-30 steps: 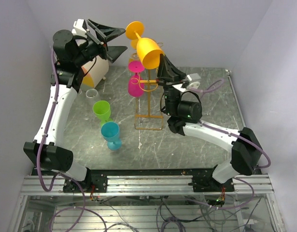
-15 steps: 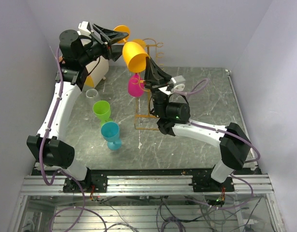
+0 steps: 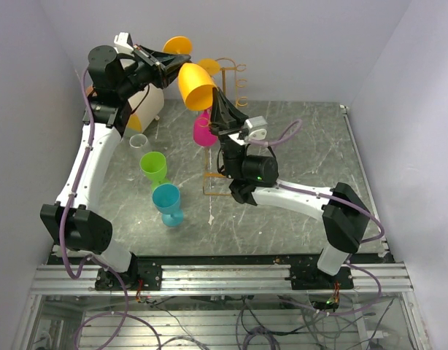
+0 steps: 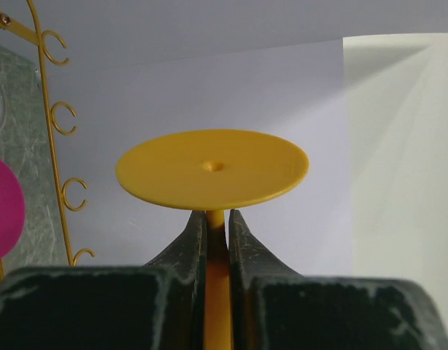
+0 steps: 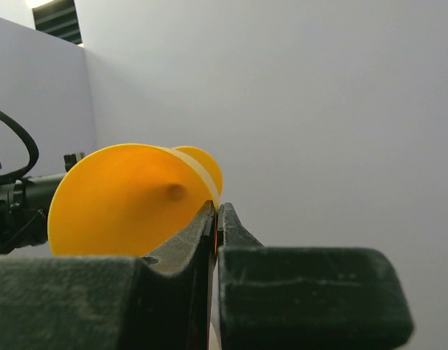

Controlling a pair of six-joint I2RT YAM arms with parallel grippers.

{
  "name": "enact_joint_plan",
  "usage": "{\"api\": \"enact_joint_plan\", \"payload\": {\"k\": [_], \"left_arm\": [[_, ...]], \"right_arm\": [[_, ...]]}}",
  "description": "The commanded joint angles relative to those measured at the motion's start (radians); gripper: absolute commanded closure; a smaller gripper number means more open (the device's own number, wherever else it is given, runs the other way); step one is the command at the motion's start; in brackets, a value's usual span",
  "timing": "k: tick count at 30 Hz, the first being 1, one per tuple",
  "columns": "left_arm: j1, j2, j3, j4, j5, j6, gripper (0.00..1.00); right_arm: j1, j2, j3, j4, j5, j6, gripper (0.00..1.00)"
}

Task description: Place the wine glass upside down on the wine glass rack

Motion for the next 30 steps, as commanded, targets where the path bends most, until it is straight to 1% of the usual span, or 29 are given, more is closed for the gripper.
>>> {"api": "enact_joint_plan", "payload": {"k": [1,4,5,7,8,10,13,15,17,20,22,24,27,30], "left_arm": [[-0.012,-0.007,0.007,0.060,0.045,0.045,0.93],[-0.010,-0.005,0.020,0.131,0.072,0.110,0.93],[-0.009,-0.002,0.029,0.154,0.092,0.135,0.93],[0.000,0.006,0.066,0.156,0.145,0.219,0.93],[0.007,0.008,0.095,0.125,0.163,0.284,0.93],[0.023,0.008,0.166,0.030,0.196,0.439,0.93],[0.031,-0.018,0.251,-0.155,0.223,0.745,0.93],[0.037,-0.050,0.274,-0.288,0.233,0.942,0.93],[0.052,-0.085,0.276,-0.376,0.266,1.134,0.93],[0.066,-0.110,0.308,-0.562,0.251,1.378,0.93],[0.066,-0.122,0.308,-0.653,0.234,1.528,0.93],[0.066,-0.127,0.299,-0.736,0.233,1.634,0.93],[0.063,-0.123,0.279,-0.849,0.174,1.824,0.93],[0.063,-0.132,0.198,-0.879,0.119,1.969,0.93]], "right_arm": [[0.013,0.018,0.011,-0.001,-0.003,-0.002,1.00],[0.017,-0.006,-0.023,-0.016,-0.005,0.036,0.99],[0.018,-0.019,-0.035,-0.027,-0.007,0.040,0.93],[0.028,-0.052,-0.063,-0.060,-0.004,0.038,0.77],[0.032,-0.068,-0.078,-0.076,-0.004,0.033,0.65],[0.047,-0.105,-0.100,-0.143,-0.007,0.011,0.34],[0.071,-0.175,-0.157,-0.218,0.001,-0.028,0.02],[0.088,-0.233,-0.199,-0.253,0.012,-0.039,0.00],[0.110,-0.301,-0.226,-0.322,0.031,-0.031,0.00],[0.149,-0.394,-0.226,-0.519,0.099,-0.002,0.00],[0.183,-0.455,-0.251,-0.605,0.144,0.003,0.00],[0.213,-0.509,-0.296,-0.640,0.201,0.001,0.00],[0.225,-0.563,-0.276,-0.797,0.350,0.073,0.00],[0.224,-0.614,-0.269,-0.945,0.452,0.155,0.00]]}}
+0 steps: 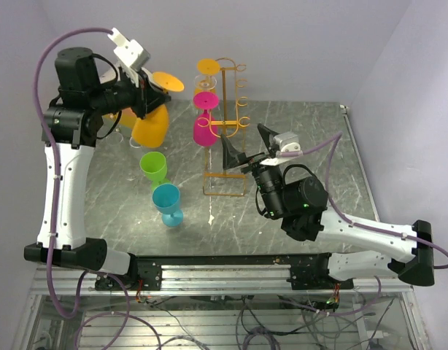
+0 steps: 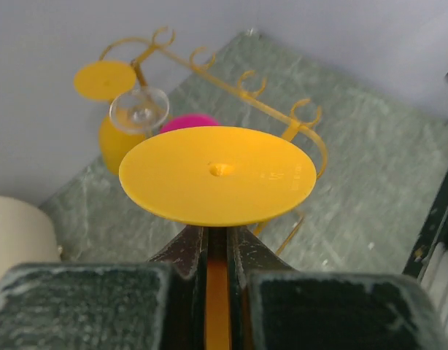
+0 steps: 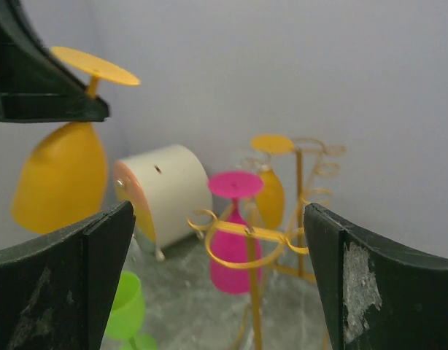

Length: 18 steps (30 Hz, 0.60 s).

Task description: Place the wine glass upside down on the wine glass rack

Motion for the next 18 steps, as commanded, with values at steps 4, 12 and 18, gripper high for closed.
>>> {"api": "enact_joint_plan", "payload": {"k": [4,12,18], "left_arm": [[0.005,-0.019,-0.222,-0.063,-0.032,0.408,0.93],[0.005,0.032,-0.320,0.047,0.188,0.475,0.93],[0.003,0.075,-0.325,0.020,0.299,0.555,0.93]], "right_arm": [[0.001,-0.086,0.007,-0.387,0.296,0.185,0.00],[-0.294,-0.085,0.254,-1.354,0.307,0.906,0.00],[-0.634,-0.178,0.189,-1.405,-0.040,0.923,0.00]]}}
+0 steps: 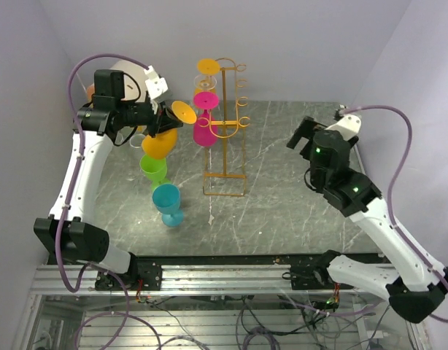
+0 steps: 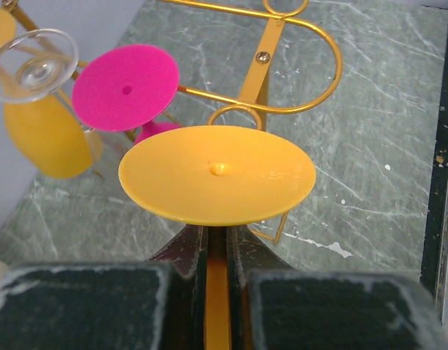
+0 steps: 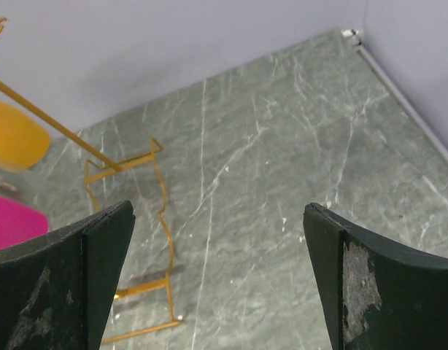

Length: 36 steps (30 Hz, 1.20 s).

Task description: Place the wine glass upside down on the wine glass rack

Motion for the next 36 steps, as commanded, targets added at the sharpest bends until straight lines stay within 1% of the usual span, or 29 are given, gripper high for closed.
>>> {"api": "enact_joint_plan", "payload": {"k": [1,4,8,17,26,36], "left_arm": [[0.003,0.029,-0.009,0.041,0.130,0.076,0.93],[0.003,0.038,-0.042,0.105,0.144,0.050,0.93],[0.002,0.044,-0.073,0.172,0.193,0.029,0.93],[-0.008,0.099,-0.062,0.214,0.226,0.005,0.93],[-0.036,0.114,-0.069,0.201,0.243,0.058,0.93],[-0.048,0.121,-0.151,0.360,0.269,-0.044,0.93]], "right_arm": [[-0.087,-0.023,-0.002,-0.211,-0.206,0.140,0.00],[-0.098,0.013,0.022,-0.258,-0.201,0.146,0.00],[-0.098,-0.021,-0.001,-0.224,-0.191,0.137,0.00],[-0.098,-0.049,-0.012,-0.258,-0.172,0.132,0.00],[-0.098,-0.066,-0.045,-0.267,-0.175,0.147,0.00],[-0.098,-0.082,-0.072,-0.259,-0.193,0.161,0.00]]}}
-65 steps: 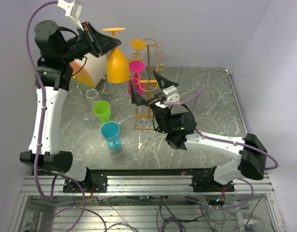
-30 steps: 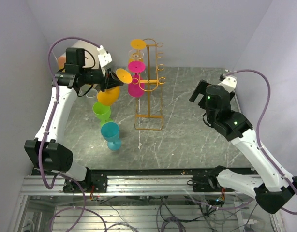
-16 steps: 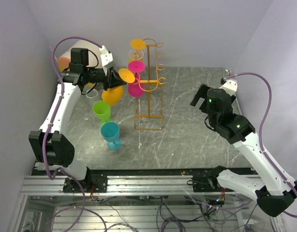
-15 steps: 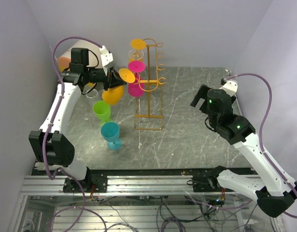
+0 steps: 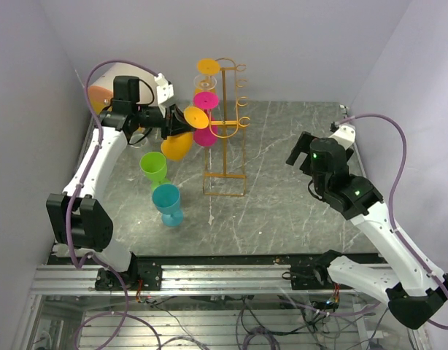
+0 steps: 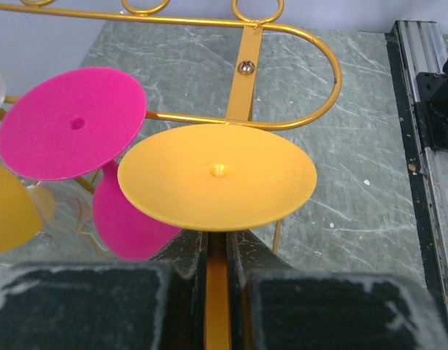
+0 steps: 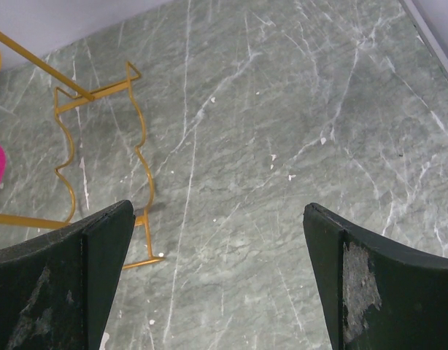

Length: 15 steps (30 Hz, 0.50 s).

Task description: Place the wine glass upside down on the wine glass rack

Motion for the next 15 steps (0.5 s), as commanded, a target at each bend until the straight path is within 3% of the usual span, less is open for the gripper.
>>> {"api": "enact_joint_plan", "payload": {"k": [1,15], "left_arm": [[-0.012,0.015,-0.030,0.119,0.046,-0.041,0.93],[-0.042,0.031,-0.031,0.147,0.052,-0.065,0.93]], "right_arm": [[-0.003,-0.026,-0.014,-0.006,-0.002,0.016,0.00],[-0.003,-0.034,-0.036,-0.001,-0.022,0.026,0.00]]}}
